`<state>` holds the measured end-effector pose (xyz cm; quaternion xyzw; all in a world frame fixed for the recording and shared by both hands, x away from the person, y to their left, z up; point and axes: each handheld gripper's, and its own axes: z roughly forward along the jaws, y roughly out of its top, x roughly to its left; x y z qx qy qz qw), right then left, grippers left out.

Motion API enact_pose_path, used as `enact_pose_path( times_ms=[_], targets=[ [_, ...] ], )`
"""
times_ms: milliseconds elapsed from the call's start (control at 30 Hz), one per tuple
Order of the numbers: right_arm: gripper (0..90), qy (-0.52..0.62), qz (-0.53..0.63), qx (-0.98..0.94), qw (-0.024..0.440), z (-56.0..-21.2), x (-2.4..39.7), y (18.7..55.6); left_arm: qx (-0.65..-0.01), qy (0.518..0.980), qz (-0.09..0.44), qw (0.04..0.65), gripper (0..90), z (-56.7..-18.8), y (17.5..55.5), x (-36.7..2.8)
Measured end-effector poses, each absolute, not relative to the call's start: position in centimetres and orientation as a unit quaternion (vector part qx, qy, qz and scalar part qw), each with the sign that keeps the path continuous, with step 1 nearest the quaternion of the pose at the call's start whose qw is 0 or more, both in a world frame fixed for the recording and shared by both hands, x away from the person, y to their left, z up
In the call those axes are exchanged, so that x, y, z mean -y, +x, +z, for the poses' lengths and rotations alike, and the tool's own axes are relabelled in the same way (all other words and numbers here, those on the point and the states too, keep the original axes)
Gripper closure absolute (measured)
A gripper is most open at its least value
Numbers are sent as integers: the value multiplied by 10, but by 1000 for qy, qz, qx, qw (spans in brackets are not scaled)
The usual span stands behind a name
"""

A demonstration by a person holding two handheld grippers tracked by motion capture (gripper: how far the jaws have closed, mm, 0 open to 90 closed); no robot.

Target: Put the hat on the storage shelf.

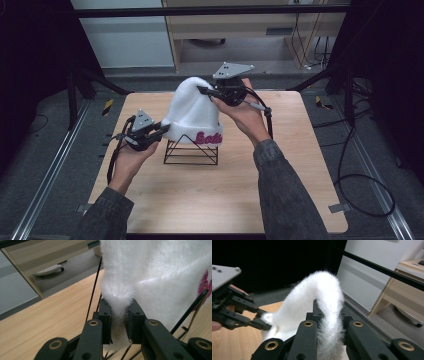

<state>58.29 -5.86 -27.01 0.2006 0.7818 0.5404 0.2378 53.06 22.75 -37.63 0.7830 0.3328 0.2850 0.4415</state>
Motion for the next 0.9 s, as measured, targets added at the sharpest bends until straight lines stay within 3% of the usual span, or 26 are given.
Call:
enact_pose_path(
  times_ms=[900],
  targets=[
    [824,178,521,-804,223,-280,50,560,-332,790,278,434,767,-395,522,-238]
  ],
)
